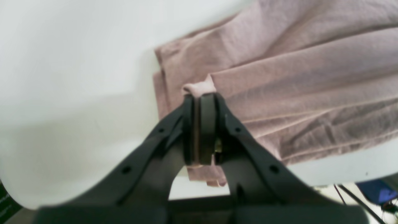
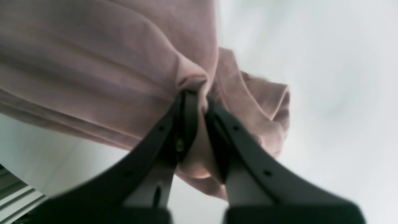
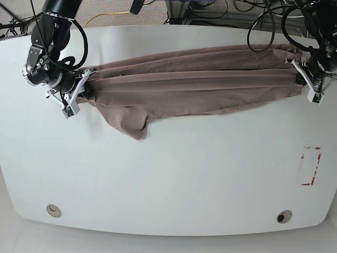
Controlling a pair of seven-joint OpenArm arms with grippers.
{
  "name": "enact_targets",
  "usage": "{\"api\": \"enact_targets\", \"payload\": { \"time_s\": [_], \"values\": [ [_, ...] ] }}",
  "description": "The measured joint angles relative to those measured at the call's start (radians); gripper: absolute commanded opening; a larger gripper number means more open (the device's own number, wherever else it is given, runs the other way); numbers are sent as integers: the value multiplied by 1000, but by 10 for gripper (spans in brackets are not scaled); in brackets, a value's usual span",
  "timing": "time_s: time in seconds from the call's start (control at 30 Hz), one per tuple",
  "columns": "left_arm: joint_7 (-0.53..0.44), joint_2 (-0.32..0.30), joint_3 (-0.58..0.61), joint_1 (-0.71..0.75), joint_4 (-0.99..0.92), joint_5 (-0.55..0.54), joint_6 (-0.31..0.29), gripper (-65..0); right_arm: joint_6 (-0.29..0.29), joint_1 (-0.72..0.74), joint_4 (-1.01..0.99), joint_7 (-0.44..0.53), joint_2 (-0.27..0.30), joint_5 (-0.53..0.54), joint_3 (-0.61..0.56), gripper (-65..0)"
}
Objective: Fold the T-shirt properly
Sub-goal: 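Lift the shirt edge with both grippers and fold it over the shirt, then lower the right gripper onto the hanging shirt flap and grasp it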
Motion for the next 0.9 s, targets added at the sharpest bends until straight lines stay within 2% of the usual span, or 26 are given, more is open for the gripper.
{"api": "enact_targets", "payload": {
  "time_s": [0.03,0.1,0.13,0.17,0.23,0.27,0.33,0.4,0.5,0.57,0.73,0.8,0.9],
  "values": [
    [11,-1,1,3,0,0,0,-607,0,-3,0,0,0,1,0,-617],
    [23,-1,4,8,0,1,0,-535,0,-7,0,0,0,0,0,-534],
    [32,-1,10,8,0,6,0,-483,0,-7,0,0,0,0,0,-472],
    [48,-3,14,8,0,11,0,-417,0,-7,0,0,0,-1,0,-384],
    [68,-2,17,5,0,10,0,-326,0,-6,0,0,0,0,0,-266],
    [81,-2,17,3,0,6,0,-269,-1,-6,0,0,0,0,0,-179],
    [98,-6,16,3,0,12,0,-235,0,-6,1,0,-1,4,6,-67],
    [104,-18,17,2,0,8,4,-240,0,-6,6,0,-8,13,44,-8],
    [105,-26,14,-1,0,8,3,-240,-2,-6,32,-5,-28,39,127,-6],
    [105,-26,14,-6,3,3,3,-242,-2,-3,47,-4,-30,95,166,-6],
    [109,-22,13,-58,29,0,3,-242,-2,43,47,-7,-36,185,157,-6],
    [97,-22,13,-74,29,2,4,-242,-2,68,47,-3,-41,186,151,-6],
    [97,-16,13,-84,5,27,4,-242,-2,111,7,-3,-32,177,80,-6]
  ]
}}
